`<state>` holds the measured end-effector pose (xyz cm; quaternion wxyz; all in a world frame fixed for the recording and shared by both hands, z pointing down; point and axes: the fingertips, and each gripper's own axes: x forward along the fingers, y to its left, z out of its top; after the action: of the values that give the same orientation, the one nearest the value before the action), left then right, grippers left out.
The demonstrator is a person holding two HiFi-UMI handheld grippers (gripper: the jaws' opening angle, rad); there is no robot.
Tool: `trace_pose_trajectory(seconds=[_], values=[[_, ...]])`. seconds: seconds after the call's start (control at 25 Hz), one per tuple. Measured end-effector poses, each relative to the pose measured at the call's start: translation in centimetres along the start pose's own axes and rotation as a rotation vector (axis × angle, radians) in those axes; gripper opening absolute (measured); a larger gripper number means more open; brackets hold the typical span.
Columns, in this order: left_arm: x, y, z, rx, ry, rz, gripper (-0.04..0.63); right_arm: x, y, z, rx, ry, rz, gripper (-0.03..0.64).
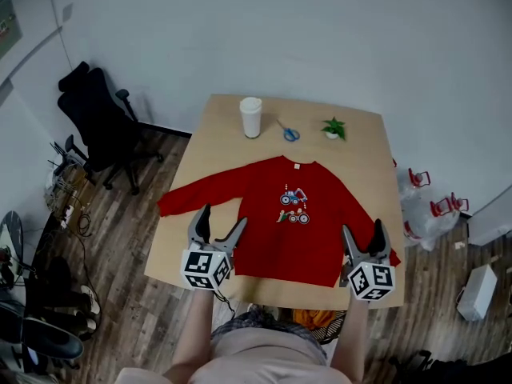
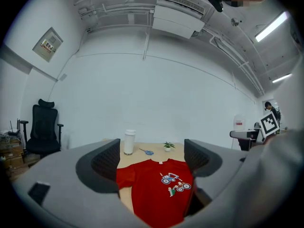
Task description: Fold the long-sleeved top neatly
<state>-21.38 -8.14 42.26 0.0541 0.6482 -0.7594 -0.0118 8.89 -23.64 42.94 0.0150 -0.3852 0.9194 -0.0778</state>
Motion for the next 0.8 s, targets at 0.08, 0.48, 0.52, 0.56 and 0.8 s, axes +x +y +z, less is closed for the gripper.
trace_pose_trajectory(seconds=[0.08,0.48,0.52,0.56,0.8], values=[[0.7,0.6,-0.1,-0.003,0.009,0.007,0.405,0.9,0.2,0.0,0.004,0.003,0.004,0.440],[-0.3,6.9,-1.5,-0.029,0.060,0.165,0.405,8.1,5.5,-0.1,-0.006,0.082,0.155,0.439],[-0.7,7.9,-1.7,-0.034,0.069,0.191,0.405,9.3,6.5,-0.2,-0.010,0.094,0.184,0.439],[-1.1,9.0,-2.1,-0.041,0.078,0.217,0.405,10.4,7.7,-0.4,-0.013,0.107,0.215,0.439],[-4.6,15.3,-4.5,-0.096,0.131,0.383,0.405,16.5,17.1,-3.4,-0.032,0.190,0.415,0.434]])
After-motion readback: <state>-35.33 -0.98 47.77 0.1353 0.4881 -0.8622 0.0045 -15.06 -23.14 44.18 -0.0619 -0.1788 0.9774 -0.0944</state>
